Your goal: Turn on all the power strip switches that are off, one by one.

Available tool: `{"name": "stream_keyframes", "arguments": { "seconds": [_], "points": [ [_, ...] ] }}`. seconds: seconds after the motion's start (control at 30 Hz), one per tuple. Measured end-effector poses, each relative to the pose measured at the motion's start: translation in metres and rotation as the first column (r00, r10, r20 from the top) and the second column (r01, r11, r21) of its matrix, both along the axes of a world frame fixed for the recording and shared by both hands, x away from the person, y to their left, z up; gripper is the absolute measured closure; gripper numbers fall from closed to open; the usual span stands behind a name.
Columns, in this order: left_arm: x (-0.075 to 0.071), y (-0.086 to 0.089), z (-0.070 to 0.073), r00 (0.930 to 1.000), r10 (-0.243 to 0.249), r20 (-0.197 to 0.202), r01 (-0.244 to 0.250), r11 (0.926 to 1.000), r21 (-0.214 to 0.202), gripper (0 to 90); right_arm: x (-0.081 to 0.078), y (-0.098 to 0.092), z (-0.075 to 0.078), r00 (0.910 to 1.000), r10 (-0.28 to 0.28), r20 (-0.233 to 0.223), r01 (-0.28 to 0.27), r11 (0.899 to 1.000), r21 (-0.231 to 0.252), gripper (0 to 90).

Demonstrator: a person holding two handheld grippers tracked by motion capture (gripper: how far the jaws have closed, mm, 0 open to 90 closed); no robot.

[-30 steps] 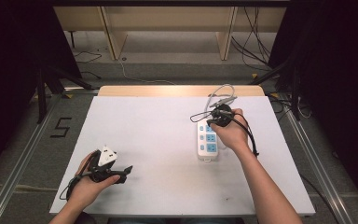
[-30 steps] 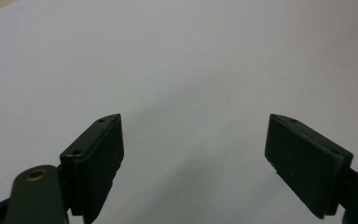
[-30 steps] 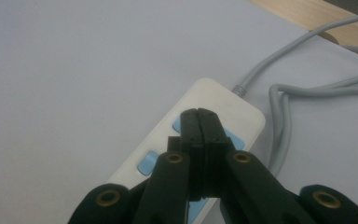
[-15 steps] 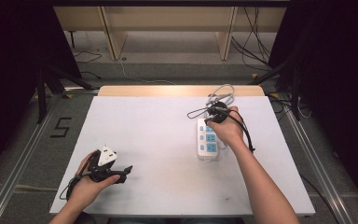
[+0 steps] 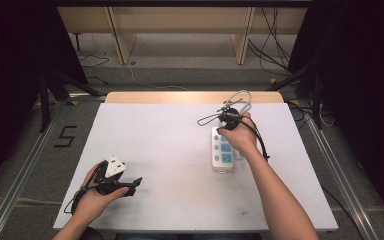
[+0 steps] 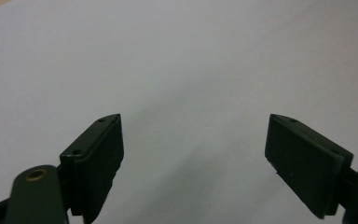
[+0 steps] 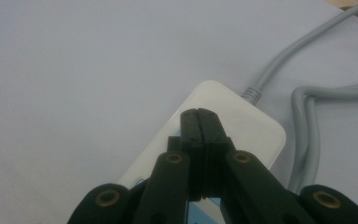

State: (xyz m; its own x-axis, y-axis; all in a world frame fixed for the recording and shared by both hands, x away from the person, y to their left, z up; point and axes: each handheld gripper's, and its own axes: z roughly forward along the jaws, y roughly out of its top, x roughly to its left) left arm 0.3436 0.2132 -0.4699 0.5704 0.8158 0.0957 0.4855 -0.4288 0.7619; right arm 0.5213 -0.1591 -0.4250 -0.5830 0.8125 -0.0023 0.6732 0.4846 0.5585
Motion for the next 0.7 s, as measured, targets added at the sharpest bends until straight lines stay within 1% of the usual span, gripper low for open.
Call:
{"name": "stream_keyframes", "arguments": {
  "seconds": [0.33, 0.43, 0.47, 0.5, 0.67, 0.7],
  "points": [
    [0.0001, -0.0003, 0.0003, 1.0000, -0.001, -0.001, 0.001, 1.0000, 0.007, 19.3, 0.0040, 0.0056, -0.0050, 0.9994, 0.007, -0.033, -0.008, 1.000, -0.021, 90.0],
    [0.0001, -0.0005, 0.0003, 1.0000, -0.002, -0.001, 0.002, 1.0000, 0.007, 19.4, 0.0044, 0.0065, -0.0060, 0.9992, 0.006, -0.038, -0.007, 1.000, -0.023, 90.0],
    [0.0003, -0.0001, 0.0005, 1.0000, -0.006, -0.001, 0.006, 0.9999, 0.013, 19.3, 0.0047, 0.0065, -0.0063, 0.9992, 0.008, -0.039, -0.009, 1.000, -0.024, 90.0],
    [0.0002, -0.0005, 0.0003, 1.0000, -0.001, -0.001, 0.001, 1.0000, 0.007, 19.4, 0.0049, 0.0068, -0.0065, 0.9991, 0.008, -0.041, -0.009, 1.000, -0.025, 90.0],
    [0.0001, -0.0006, 0.0003, 1.0000, -0.001, -0.001, 0.001, 1.0000, 0.008, 19.4, 0.0059, 0.0094, -0.0059, 0.9990, 0.010, -0.043, -0.012, 0.999, -0.031, 90.0],
    [0.0003, -0.0003, 0.0005, 1.0000, -0.005, -0.001, 0.005, 0.9999, 0.013, 19.4, 0.0062, 0.0101, -0.0055, 0.9989, 0.011, -0.046, -0.012, 0.999, -0.034, 90.0]
  ]
}}
